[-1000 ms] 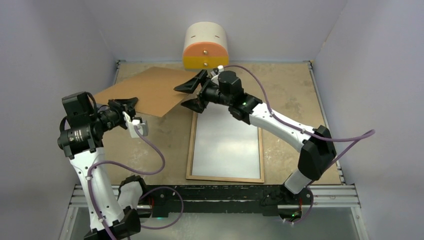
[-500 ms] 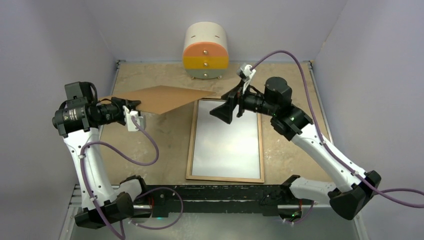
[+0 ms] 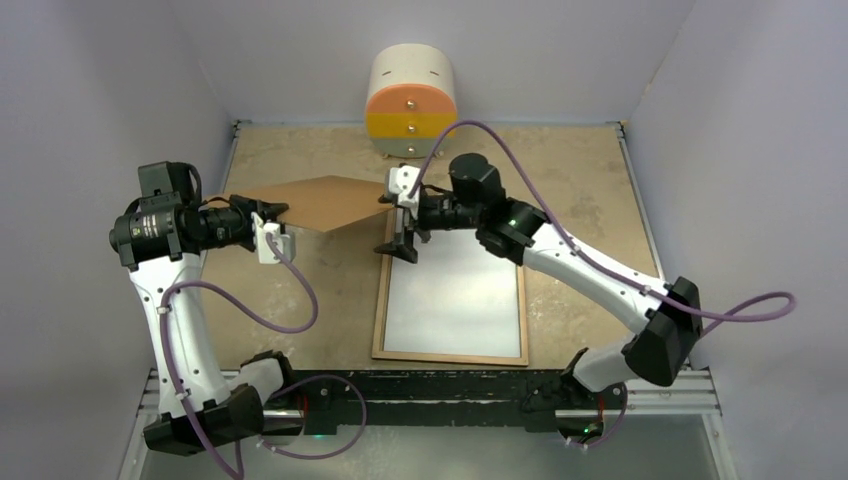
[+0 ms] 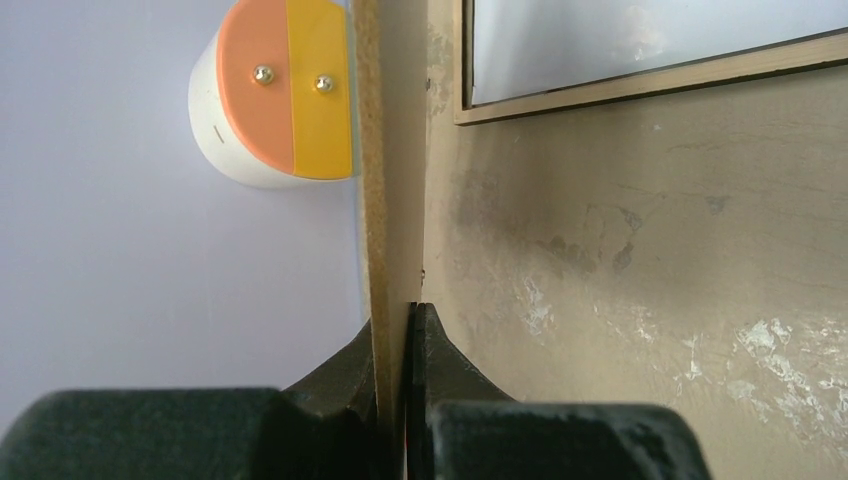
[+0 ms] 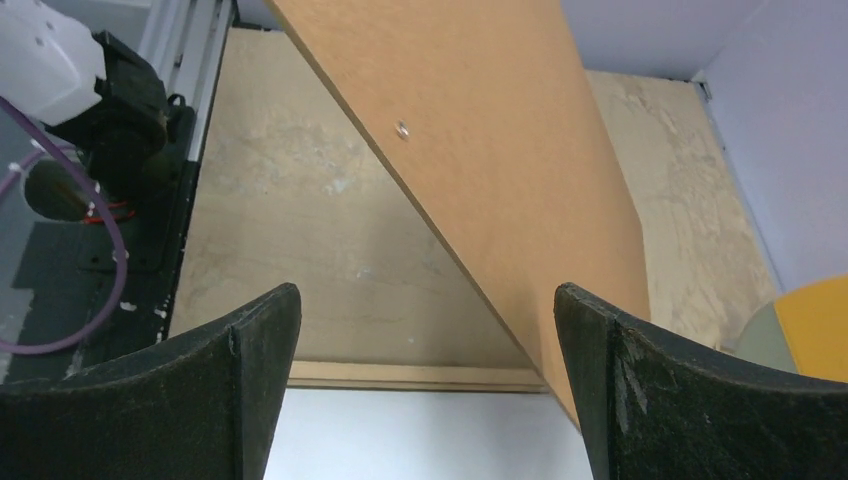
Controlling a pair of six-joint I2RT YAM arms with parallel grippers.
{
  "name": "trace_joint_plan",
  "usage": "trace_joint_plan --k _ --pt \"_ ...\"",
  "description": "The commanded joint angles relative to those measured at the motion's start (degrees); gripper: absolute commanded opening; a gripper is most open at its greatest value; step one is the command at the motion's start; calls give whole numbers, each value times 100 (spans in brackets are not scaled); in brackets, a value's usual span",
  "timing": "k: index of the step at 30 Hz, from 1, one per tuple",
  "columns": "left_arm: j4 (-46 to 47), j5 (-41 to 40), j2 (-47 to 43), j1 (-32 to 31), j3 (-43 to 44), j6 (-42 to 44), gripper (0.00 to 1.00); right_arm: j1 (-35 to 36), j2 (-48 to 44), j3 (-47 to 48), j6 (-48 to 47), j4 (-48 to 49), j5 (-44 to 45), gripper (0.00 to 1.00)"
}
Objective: Put the photo into the frame
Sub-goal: Turn over the photo frame item at the center of the board.
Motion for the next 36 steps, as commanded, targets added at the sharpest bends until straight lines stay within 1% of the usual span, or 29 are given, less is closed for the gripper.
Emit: trace_joint_plan --k 1,4,5,6,7,11,13,14,16,17,18,19,20,21,22,23,24,25,26,27,28,30,32,34,36 --pt "191 350 -41 -72 105 153 0 268 255 448 -814 236 468 96" --pt "187 388 -64 -86 119 111 0 406 573 620 -920 376 829 93" --pt "185 397 -53 -90 136 65 0 430 677 687 -926 399 915 89" --pt "186 418 -47 -91 146 22 0 448 759 735 -975 405 987 83" --pt "189 430 -37 -91 160 6 0 475 821 757 -1014 449 1084 74" --pt "191 489 37 -91 286 -80 0 483 850 718 -1135 565 1161 19" --pt "264 577 89 -91 341 -138 0 487 802 686 -1035 732 1182 0" --pt "455 663 99 -91 362 -346 16 487 772 678 -944 800 1217 0" --pt "1402 832 16 -91 288 -1492 46 485 664 556 -694 1130 1365 0" --pt "2179 884 -102 -91 173 -2233 68 481 578 452 -455 1395 1410 0" --pt "3189 871 -259 -89 -43 -3237 77 486 472 343 -102 1649 1436 0" --pt "4418 724 -454 -91 -330 -4354 80 479 401 271 44 1867 1490 0" --pt "5823 458 -674 -91 -722 -5665 82 485 339 225 237 2019 1473 0" --pt "6980 63 -849 -91 -1090 -6730 83 487 303 200 528 2164 1498 0" --pt "7927 -354 -996 -91 -1365 -7449 84 473 286 212 731 2270 1563 0" --pt "8617 -782 -1065 -91 -1539 -8004 85 474 301 251 917 2331 1631 0" --pt "9045 -1286 -1063 -91 -1574 -8499 86 472 339 335 1093 2323 1713 0" --pt "9203 -1775 -984 -89 -1405 -9133 86 472 401 466 1282 2221 1857 0" --pt "9098 -2181 -854 -91 -1096 -9349 88 465 490 682 1588 2035 2231 0" --pt "8704 -2480 -625 -91 -719 -9450 88 408 618 968 2054 1587 2627 0" --pt "8178 -2755 -367 -91 -246 -9572 88 266 754 1323 2434 1213 2685 0" --pt "7137 -3271 280 -91 638 -9791 89 -101 893 1666 3162 966 2139 0" --pt "6208 -3522 681 -91 1213 -9814 90 -475 833 1575 3912 1061 1562 0" --pt "5811 -3569 841 -91 1311 -9743 91 -826 740 1368 4593 1263 976 0" --pt "5634 -3644 871 -91 1134 -9699 92 -1060 703 1314 4986 1143 645 0"
